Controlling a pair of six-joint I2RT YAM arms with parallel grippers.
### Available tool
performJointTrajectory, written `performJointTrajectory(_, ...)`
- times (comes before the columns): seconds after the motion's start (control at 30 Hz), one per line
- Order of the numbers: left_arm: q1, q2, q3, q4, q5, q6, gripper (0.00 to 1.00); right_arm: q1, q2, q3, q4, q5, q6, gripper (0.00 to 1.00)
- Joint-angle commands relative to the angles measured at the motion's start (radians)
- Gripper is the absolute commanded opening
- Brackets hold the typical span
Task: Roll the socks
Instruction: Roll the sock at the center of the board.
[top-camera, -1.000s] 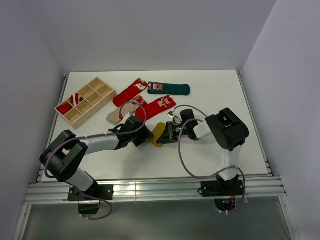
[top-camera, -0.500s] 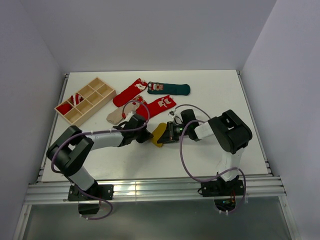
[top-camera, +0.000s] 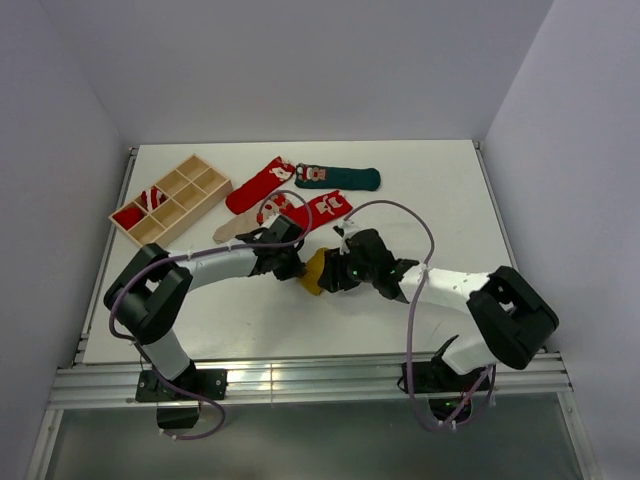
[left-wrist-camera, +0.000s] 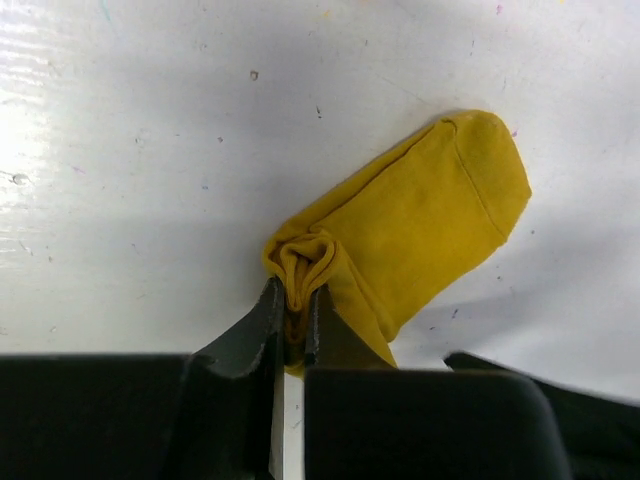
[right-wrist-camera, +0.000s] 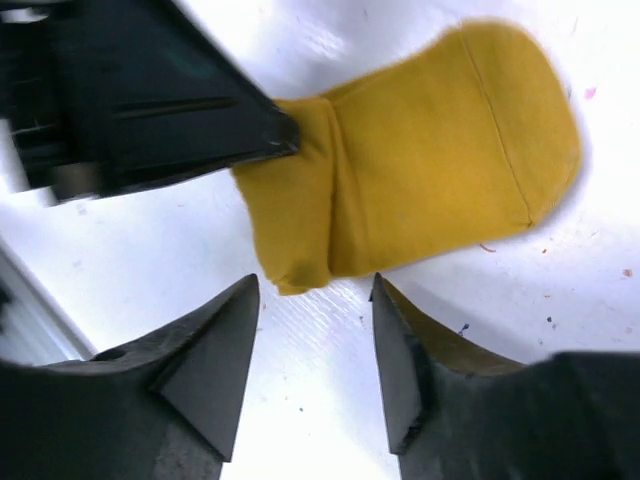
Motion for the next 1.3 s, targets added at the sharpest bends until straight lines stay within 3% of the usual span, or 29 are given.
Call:
performJointTrajectory(0.0, 0.006, 0.036, 0.066, -0.159, -0.04, 0.107, 0.0, 0.104, -0.078, 0.0, -0.032, 0.338, -0.098, 0.57)
performJointTrajectory(0.23, 0.006, 0.073, 0.123, -0.202, -0.021, 0.148, 0.0, 0.324, -0.052, 0.022, 0.057, 0.565, -0.216, 0.63)
performJointTrajectory(0.7, 0.006, 0.094, 0.138, -0.199, 0.014, 0.168, 0.0, 0.498, 0.227, 0.17, 0.067, 0.797, -0.35, 0.61)
performJointTrajectory(0.8, 0.007, 0.096, 0.139, -0.194, 0.029, 0.173, 0.0, 0.506, 0.27, 0.183, 0.053, 0.814, -0.358, 0.55)
performJointTrajectory(0.9, 0.007, 0.09, 0.133, -0.177, 0.045, 0.179, 0.0, 0.506, 0.293, 0.184, 0.033, 0.805, -0.344, 0.38)
performJointTrajectory(0.93, 0.006, 0.081, 0.13, -0.171, 0.042, 0.182, 0.01, 0.503, 0.29, 0.181, 0.033, 0.798, -0.341, 0.23)
performJointTrajectory(0.97, 0.006, 0.073, 0.126, -0.165, 0.037, 0.182, 0.01, 0.503, 0.286, 0.178, 0.022, 0.787, -0.327, 0.16)
performJointTrajectory(1.03, 0.009, 0.05, 0.112, -0.15, 0.029, 0.182, 0.09, 0.486, 0.261, 0.165, 0.015, 0.724, -0.307, 0.03)
performJointTrajectory(1.07, 0.012, 0.039, 0.095, -0.14, 0.019, 0.177, 0.2, 0.477, 0.249, 0.148, 0.01, 0.692, -0.281, 0.0)
performJointTrajectory(1.17, 0.02, -0.019, 0.057, -0.081, 0.005, 0.154, 0.38, 0.416, 0.194, 0.119, 0.01, 0.543, -0.229, 0.0)
performJointTrajectory(1.2, 0.023, -0.036, 0.026, -0.064, 0.003, 0.145, 0.5, 0.396, 0.18, 0.103, 0.007, 0.505, -0.215, 0.0)
performJointTrajectory(1.27, 0.032, -0.08, -0.002, -0.019, -0.001, 0.124, 0.57, 0.334, 0.149, 0.088, 0.004, 0.385, -0.192, 0.0)
